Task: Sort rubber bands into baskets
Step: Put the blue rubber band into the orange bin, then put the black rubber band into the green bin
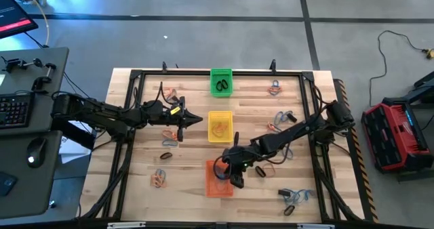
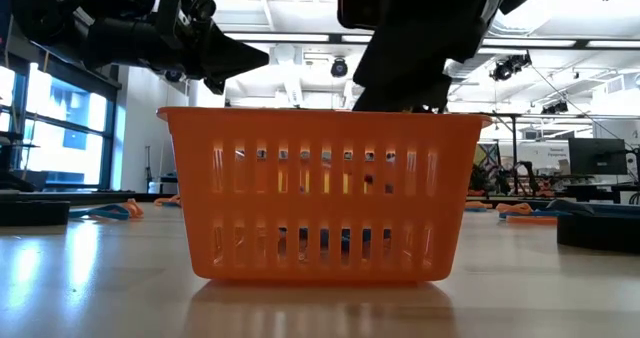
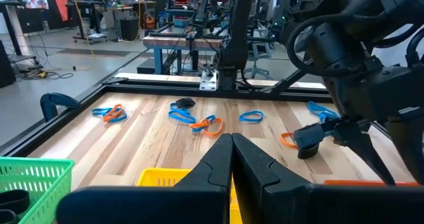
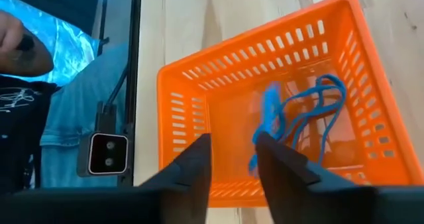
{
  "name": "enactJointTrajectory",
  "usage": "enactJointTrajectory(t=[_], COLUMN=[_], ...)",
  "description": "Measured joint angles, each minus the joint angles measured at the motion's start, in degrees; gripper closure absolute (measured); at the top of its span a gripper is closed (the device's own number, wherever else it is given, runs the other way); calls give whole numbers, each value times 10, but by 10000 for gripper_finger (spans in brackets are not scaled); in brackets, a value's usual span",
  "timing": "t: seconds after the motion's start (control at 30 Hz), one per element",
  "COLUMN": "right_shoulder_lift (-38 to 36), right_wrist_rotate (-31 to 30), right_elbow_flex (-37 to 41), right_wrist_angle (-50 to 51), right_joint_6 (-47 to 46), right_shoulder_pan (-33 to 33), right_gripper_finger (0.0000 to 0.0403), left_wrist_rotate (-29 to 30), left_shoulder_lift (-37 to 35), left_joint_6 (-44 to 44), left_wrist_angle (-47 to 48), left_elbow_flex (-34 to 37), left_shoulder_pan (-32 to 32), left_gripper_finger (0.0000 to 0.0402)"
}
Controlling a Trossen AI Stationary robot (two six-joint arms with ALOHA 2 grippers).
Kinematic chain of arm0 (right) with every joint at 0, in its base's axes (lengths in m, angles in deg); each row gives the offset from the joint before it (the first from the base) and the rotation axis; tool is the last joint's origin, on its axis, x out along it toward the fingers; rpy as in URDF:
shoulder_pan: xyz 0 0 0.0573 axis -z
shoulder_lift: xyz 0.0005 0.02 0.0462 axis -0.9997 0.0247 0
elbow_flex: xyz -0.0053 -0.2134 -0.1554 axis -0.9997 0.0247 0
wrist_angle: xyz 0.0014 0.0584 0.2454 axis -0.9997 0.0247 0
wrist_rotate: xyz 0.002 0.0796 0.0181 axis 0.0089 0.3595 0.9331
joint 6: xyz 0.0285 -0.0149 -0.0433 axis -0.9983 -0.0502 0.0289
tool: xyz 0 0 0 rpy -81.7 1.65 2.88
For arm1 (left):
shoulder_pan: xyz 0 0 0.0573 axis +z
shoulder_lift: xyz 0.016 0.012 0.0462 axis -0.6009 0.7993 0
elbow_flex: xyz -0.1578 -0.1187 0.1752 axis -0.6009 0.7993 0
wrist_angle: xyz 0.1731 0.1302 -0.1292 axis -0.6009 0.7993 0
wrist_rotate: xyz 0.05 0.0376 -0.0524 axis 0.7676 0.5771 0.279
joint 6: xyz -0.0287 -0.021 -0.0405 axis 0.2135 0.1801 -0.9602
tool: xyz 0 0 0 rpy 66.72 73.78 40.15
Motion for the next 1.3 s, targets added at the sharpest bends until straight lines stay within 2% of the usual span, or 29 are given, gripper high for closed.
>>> enactJointTrajectory(t=[0.13, 0.27, 0.53, 0.67, 0.87, 1.3], right_shoulder_lift=[-9, -38, -101, -107, -107, -100], right_wrist_rotate=[0, -5, -100, -122, -108, -71], right_elbow_flex=[0, 0, 0, 0, 0, 0], right_wrist_angle=[0, 22, 182, 239, 305, 457], right_joint_6=[-8, -18, -111, -174, -266, -356], right_shoulder_pan=[-4, -23, -106, -142, -185, -277], right_gripper_finger=[253, 243, 242, 242, 242, 242], left_wrist_rotate=[0, 0, 0, 0, 0, 1], left_shoulder_lift=[0, 0, 0, 0, 0, 0], left_joint_6=[0, 0, 0, 0, -1, -5], left_wrist_angle=[0, 0, 0, 0, 1, 1], left_elbow_flex=[0, 0, 0, 0, 0, 0], left_shoulder_pan=[0, 0, 0, 0, 0, 4], left_gripper_finger=[402, 401, 402, 401, 402, 402])
